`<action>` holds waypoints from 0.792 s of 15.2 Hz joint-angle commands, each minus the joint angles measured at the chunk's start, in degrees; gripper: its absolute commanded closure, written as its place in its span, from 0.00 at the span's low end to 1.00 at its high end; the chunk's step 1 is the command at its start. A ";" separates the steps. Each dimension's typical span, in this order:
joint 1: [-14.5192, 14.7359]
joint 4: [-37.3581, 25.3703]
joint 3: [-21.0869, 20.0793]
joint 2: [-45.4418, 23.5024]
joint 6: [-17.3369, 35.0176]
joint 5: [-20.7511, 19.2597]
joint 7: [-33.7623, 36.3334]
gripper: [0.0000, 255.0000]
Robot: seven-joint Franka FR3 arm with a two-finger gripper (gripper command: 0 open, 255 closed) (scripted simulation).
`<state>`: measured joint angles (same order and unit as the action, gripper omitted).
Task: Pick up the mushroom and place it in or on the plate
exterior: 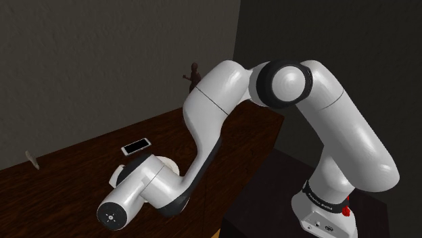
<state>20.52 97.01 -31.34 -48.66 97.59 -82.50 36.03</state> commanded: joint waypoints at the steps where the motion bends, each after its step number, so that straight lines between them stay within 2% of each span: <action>1: 0.12 -0.16 0.30 -0.71 0.26 -0.41 0.50 1.00; 8: 0.07 -0.17 0.23 -0.74 0.22 -0.45 0.50 1.00; 9: 0.06 -0.21 0.26 -0.78 0.24 -0.48 0.49 0.00; 12: 0.16 -0.24 0.27 -0.91 0.20 -0.49 0.63 0.00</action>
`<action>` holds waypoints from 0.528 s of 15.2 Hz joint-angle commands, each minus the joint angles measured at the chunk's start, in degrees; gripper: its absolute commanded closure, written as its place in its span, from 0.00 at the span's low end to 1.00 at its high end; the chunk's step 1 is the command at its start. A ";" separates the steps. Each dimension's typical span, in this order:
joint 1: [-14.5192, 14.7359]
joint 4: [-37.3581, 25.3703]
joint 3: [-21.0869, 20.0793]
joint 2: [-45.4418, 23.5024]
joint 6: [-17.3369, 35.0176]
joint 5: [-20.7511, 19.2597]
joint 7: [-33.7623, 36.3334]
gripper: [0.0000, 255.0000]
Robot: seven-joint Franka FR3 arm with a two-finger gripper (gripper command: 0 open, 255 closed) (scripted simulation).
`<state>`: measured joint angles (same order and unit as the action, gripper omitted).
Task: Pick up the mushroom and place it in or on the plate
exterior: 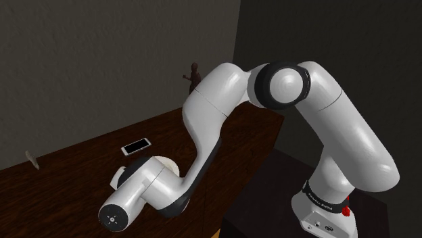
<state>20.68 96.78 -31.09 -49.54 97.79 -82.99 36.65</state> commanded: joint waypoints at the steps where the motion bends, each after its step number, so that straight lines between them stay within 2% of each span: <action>1: 0.00 0.00 0.01 -0.02 0.00 0.00 0.01 0.00; 6: 2.39 -0.21 -2.38 2.12 -3.76 3.15 -0.51 0.00; 8: 2.39 -0.21 -2.38 2.12 -3.76 3.15 -0.50 0.00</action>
<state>22.98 96.49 -33.34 -47.60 94.25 -80.04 36.15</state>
